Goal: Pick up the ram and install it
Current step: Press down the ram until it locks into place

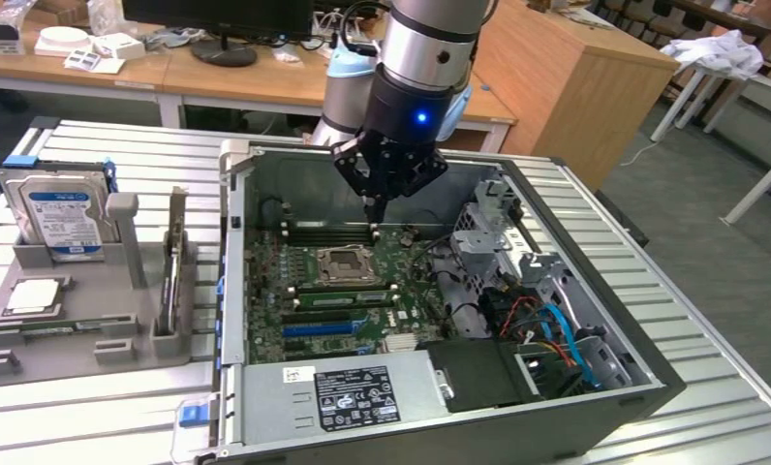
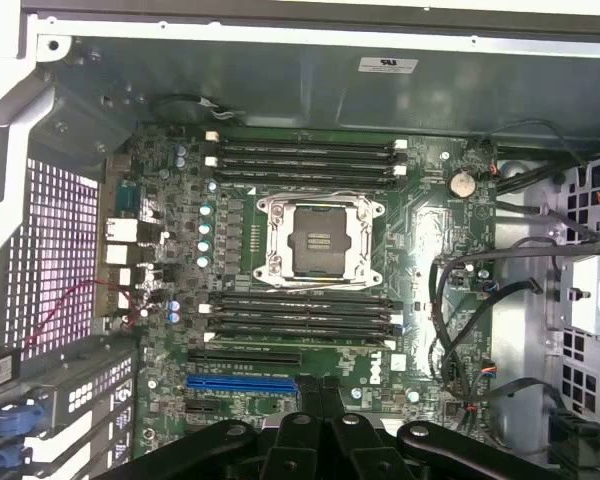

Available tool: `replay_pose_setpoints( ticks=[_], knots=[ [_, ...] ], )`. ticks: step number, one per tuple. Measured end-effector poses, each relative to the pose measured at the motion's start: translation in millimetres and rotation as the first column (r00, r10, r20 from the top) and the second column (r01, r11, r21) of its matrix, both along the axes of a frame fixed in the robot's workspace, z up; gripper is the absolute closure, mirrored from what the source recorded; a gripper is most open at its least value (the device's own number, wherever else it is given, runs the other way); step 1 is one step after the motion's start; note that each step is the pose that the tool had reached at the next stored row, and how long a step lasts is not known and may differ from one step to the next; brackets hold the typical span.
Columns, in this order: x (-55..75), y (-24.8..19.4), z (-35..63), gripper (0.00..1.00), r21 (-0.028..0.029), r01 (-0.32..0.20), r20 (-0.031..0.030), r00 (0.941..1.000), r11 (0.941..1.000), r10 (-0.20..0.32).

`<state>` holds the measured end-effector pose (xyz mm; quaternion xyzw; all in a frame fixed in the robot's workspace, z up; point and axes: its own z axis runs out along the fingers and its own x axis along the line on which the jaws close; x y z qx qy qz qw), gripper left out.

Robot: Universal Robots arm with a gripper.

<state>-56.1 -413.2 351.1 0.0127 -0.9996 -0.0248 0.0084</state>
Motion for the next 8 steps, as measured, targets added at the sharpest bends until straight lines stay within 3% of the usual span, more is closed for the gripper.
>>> replay_pose_setpoints(
  ticks=[2, 8],
  knots=[
    [-0.1, -0.1, 0.1, 0.9, 0.0, 0.0, -0.0035, 1.0, 1.0, 0.0],
    [-0.1, 0.0, 0.0, 0.9, 0.0002, 0.0, -0.004, 1.0, 1.0, 0.0]
  ],
)
